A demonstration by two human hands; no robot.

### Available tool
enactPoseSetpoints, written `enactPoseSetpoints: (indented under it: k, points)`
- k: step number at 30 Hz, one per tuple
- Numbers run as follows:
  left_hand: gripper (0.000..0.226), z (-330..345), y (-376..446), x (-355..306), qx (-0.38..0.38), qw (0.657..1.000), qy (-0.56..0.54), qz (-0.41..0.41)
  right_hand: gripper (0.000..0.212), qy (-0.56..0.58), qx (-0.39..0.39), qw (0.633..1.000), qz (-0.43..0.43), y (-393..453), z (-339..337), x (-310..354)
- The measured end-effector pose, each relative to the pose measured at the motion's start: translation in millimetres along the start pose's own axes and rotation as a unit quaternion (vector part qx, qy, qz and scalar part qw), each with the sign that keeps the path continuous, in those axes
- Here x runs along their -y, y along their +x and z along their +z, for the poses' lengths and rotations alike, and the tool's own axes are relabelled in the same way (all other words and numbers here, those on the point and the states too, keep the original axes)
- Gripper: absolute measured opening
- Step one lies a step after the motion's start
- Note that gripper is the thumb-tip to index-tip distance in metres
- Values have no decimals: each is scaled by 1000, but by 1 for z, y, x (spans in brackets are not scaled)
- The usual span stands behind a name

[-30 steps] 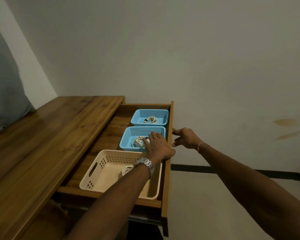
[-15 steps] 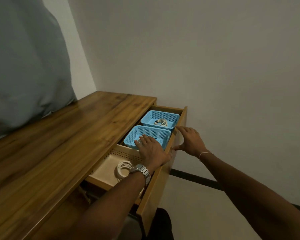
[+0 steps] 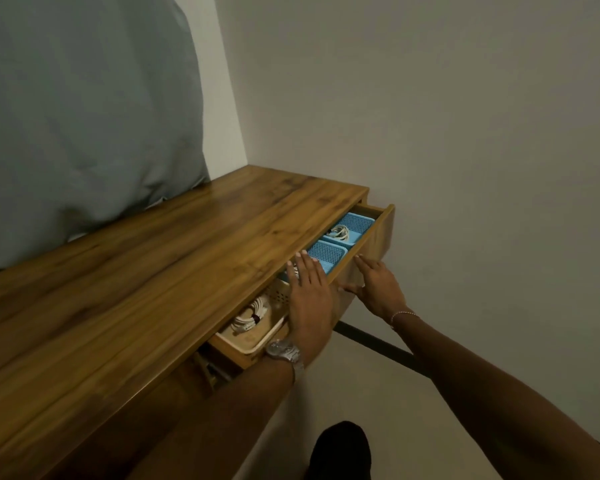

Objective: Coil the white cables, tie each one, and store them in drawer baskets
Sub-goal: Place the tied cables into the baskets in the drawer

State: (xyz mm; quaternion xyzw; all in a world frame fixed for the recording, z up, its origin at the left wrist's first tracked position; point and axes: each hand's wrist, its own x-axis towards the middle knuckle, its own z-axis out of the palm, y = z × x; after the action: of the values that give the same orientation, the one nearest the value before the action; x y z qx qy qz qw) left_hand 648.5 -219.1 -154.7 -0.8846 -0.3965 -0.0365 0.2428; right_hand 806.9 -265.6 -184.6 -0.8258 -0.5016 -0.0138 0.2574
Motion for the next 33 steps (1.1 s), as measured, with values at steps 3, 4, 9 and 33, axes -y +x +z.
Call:
enactPoseSetpoints:
  k: [3, 4, 9, 33]
  points:
    - [112, 12, -2, 2, 9, 1000, 21, -9, 98, 51, 31, 998, -20, 12, 13, 5]
    - [116, 15, -3, 4, 13, 999, 17, -29, 102, 51, 42, 997, -27, 15, 17, 6]
    - [127, 16, 10, 28, 30, 993, -2, -113, 145, -52, 39, 995, -70, 42, 28, 14]
    - [133, 33, 37, 83, 89, 983, -73, -141, 132, -114, 78, 941, -308, 107, 39, 66]
